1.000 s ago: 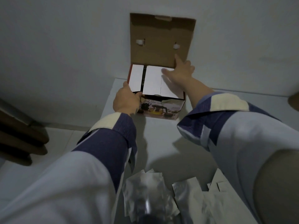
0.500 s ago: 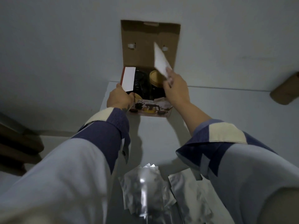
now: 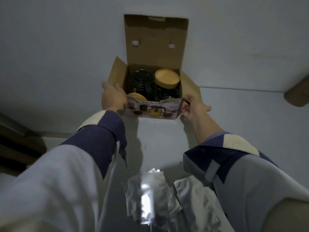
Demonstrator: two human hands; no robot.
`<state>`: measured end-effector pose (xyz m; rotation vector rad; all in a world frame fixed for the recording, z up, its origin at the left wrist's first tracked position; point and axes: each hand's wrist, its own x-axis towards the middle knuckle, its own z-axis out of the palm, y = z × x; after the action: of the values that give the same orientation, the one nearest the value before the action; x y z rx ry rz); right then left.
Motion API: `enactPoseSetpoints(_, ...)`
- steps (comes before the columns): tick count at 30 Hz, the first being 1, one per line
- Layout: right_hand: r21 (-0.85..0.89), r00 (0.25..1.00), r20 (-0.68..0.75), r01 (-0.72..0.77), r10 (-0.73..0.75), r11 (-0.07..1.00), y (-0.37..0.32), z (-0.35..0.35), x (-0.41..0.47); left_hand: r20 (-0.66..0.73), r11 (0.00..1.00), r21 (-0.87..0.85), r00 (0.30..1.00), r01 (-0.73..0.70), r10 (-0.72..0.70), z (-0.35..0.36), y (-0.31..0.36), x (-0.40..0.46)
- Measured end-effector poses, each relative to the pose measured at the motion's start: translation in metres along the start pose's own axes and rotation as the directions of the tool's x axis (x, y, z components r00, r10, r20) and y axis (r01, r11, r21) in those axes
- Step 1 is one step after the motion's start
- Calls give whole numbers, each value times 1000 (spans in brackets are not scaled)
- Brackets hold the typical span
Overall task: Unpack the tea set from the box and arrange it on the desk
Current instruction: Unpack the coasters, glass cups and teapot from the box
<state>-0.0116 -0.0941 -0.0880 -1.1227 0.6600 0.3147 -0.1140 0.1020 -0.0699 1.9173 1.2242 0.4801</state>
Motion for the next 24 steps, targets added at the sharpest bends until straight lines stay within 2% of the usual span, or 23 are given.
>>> enactPoseSetpoints(2, -244, 999, 31, -7, 15, 970, 7, 0, 0, 6, 998, -56, 999, 42, -42, -2, -4, 0)
enactPoseSetpoints(4, -413, 998, 48, -6, 29, 911, 14, 0, -3, -9, 998, -54, 1000, -24, 24, -2, -6, 1)
enactPoseSetpoints(7, -553, 998, 55, 15, 18, 833, 19, 2, -4, -27, 995, 61, 996, -84, 86, -1, -5, 1)
enactPoseSetpoints(10, -637, 993, 113, 105, -42, 764, 15, 0, -2, 152, 924, 282, 963, -257, 222, 10, 0, -13)
enactPoseSetpoints(12, -694, 974, 199, 219, -110, 686, 5, 0, -1, 251, 891, 370, 952, -263, 177, 16, 5, -23)
enactPoseSetpoints(13, -729, 955, 227, 296, -190, 617, -2, 3, -1, 268, 881, 400, 952, -252, 150, 18, 8, -24)
enactPoseSetpoints(14, -766, 911, 257, 396, -324, 506, -8, 8, -1, 276, 872, 426, 952, -243, 130, 18, 10, -25)
enactPoseSetpoints(16, -742, 724, 413, 619, -553, 256, -24, 24, -4, 278, 862, 451, 954, -230, 109, 20, 12, -26)
enactPoseSetpoints(17, -703, 637, 517, 697, -571, 141, -31, 34, -4, 271, 862, 455, 957, -223, 105, 21, 12, -26)
enactPoseSetpoints(18, -683, 588, 611, 730, -530, 22, -37, 43, -3, 260, 864, 456, 960, -213, 100, 22, 13, -26)
enactPoseSetpoints(19, -686, 575, 679, 719, -457, -116, -41, 51, 0, 250, 861, 465, 963, -207, 97, 24, 14, -26)
enactPoseSetpoints(21, -692, 629, 719, 610, -295, -386, -47, 63, 6, 235, 850, 488, 968, -197, 89, 25, 15, -26)
enactPoseSetpoints(22, -675, 654, 718, 570, -239, -469, -50, 67, 9, 232, 846, 497, 969, -192, 83, 26, 15, -26)
enactPoseSetpoints(24, -626, 671, 726, 554, -151, -549, -52, 73, 16, 220, 847, 502, 973, -176, 72, 27, 14, -23)
